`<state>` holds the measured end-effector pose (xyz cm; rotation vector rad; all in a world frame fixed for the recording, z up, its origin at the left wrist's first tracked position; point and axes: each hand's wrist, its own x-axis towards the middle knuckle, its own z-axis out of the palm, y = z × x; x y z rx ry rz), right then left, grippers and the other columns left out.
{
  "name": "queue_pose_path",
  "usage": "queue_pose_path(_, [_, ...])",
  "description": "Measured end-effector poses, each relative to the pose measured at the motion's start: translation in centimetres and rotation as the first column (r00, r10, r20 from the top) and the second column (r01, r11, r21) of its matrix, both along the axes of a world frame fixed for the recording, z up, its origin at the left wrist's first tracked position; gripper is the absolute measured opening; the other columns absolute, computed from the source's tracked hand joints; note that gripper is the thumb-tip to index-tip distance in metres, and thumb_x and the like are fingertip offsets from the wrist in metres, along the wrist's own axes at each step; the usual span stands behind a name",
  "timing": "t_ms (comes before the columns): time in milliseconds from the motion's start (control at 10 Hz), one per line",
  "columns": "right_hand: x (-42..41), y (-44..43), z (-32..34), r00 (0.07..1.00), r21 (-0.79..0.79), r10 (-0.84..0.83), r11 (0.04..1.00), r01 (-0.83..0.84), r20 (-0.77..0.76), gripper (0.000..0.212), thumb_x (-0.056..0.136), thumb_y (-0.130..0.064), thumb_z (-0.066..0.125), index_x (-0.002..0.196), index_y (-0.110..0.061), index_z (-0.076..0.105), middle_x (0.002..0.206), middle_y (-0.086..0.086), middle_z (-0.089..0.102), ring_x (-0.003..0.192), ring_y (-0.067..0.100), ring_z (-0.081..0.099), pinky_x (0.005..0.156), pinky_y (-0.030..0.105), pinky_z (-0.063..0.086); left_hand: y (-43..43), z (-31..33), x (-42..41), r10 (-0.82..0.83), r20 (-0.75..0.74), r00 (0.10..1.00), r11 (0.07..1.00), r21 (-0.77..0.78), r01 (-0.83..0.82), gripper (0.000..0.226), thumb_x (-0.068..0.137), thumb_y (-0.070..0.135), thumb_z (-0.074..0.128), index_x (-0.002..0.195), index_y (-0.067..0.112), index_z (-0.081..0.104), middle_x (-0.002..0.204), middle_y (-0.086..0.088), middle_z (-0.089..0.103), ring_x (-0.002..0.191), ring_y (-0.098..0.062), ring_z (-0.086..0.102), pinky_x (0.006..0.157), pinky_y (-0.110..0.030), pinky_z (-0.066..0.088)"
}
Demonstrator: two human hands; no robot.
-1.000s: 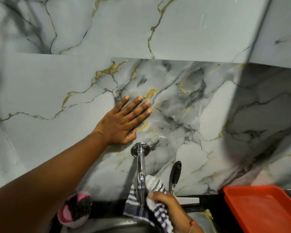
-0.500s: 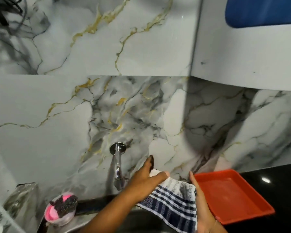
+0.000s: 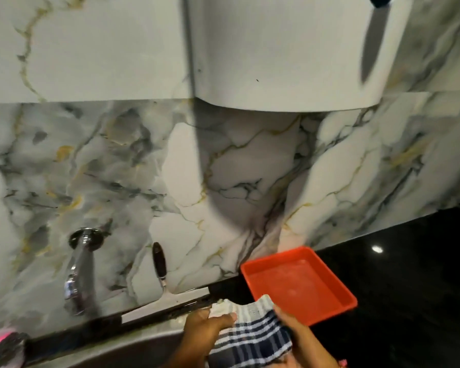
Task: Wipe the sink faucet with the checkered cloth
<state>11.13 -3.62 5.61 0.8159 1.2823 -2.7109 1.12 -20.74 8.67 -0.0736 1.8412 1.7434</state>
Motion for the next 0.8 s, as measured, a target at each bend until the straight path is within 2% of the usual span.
queue_pose_path(100, [0.6,6.9,-1.8,0.987,0.294,-0.085,0.955,0.042,0.134,0.021,0.086,-0.002,0.065,0.105,-0.004,0.075,0.106,0.020,0.077,0.100,0.038,0.072,0.090,0.057,0.057,6.7,-2.0,0.3,-0.041,0.035,0.999,0.999,0.027,0.041,0.012,0.083,-0.013,0.075,0.090,-0.004,0.079,0.072,-0.007,0.079,0.066,-0.017,0.074,0.063,-0.022,0.058])
queue_pose_path(200, [-0.6,12.4,-2.8,0.953,0.544,-0.221,0.836,0.076,0.206,0.017,0.086,0.005,0.064,0.074,-0.005,0.071,0.061,0.011,0.075,0.051,0.022,0.070,0.047,0.029,0.058,13.1,-4.1,-0.5,-0.086,0.090,0.992,0.996,0.041,0.082,0.027,0.084,-0.021,0.066,0.109,-0.012,0.074,0.107,-0.028,0.075,0.092,-0.032,0.072,0.088,-0.042,0.058])
queue_pose_path(300, [-3.1,17.4,-5.1,0.918,0.681,-0.312,0.729,0.066,0.245,0.020,0.083,0.002,0.070,0.067,-0.011,0.068,0.055,0.008,0.071,0.045,0.021,0.065,0.045,0.029,0.054,18.7,-7.2,-2.4,-0.067,0.041,0.997,0.997,-0.035,0.069,0.037,0.075,-0.022,0.068,0.110,-0.009,0.073,0.112,-0.028,0.074,0.105,-0.040,0.071,0.096,-0.052,0.059])
queue_pose_path(400, [-5.0,20.5,-8.4,0.888,0.804,-0.363,0.595,-0.011,0.282,0.005,0.080,-0.009,0.077,0.084,-0.009,0.076,0.083,0.015,0.078,0.071,0.027,0.071,0.074,0.037,0.058,22.4,-10.5,-4.7,-0.064,0.007,0.998,0.993,-0.095,0.064,0.045,0.075,-0.019,0.069,0.118,-0.006,0.070,0.118,-0.023,0.072,0.112,-0.040,0.068,0.098,-0.050,0.058])
queue_pose_path(500, [-6.3,21.4,-10.4,0.862,0.903,-0.394,0.403,-0.151,0.320,0.016,0.078,-0.022,0.078,0.093,-0.016,0.079,0.091,0.014,0.080,0.087,0.031,0.073,0.081,0.035,0.056,24.3,-12.8,-6.5,-0.068,0.020,0.998,0.986,-0.150,0.070,0.069,0.080,-0.015,0.068,0.144,0.004,0.053,0.136,-0.020,0.064,0.122,-0.037,0.063,0.100,-0.044,0.056])
queue_pose_path(600, [-7.4,21.9,-11.2,0.860,0.927,-0.383,0.296,-0.231,0.337,0.026,0.079,-0.022,0.076,0.105,-0.018,0.077,0.105,0.016,0.078,0.102,0.037,0.069,0.086,0.038,0.056,25.1,-14.4,-6.9,-0.071,0.015,0.997,0.992,-0.104,0.073,0.072,0.084,-0.012,0.061,0.151,0.009,0.044,0.136,-0.020,0.063,0.116,-0.035,0.063,0.081,-0.032,0.047])
queue_pose_path(700, [-6.9,21.5,-11.0,0.848,0.926,-0.384,0.238,-0.292,0.366,0.036,0.080,-0.023,0.074,0.115,-0.016,0.070,0.113,0.018,0.074,0.106,0.038,0.067,0.088,0.041,0.056,24.9,-14.1,-6.2,-0.139,0.003,0.990,0.985,-0.104,0.139,0.064,0.087,-0.007,0.058,0.148,0.006,0.045,0.133,-0.022,0.063,0.116,-0.033,0.061,0.088,-0.033,0.049])
queue_pose_path(800, [-6.1,20.4,-9.8,0.850,0.955,-0.438,0.095,-0.282,0.294,0.054,0.084,-0.023,0.072,0.132,-0.008,0.054,0.124,0.023,0.067,0.113,0.041,0.063,0.093,0.044,0.052,23.6,-12.3,-5.7,-0.142,-0.021,0.990,0.987,-0.073,0.140,0.072,0.089,-0.002,0.061,0.156,0.011,0.038,0.145,-0.015,0.056,0.131,-0.033,0.056,0.108,-0.039,0.048])
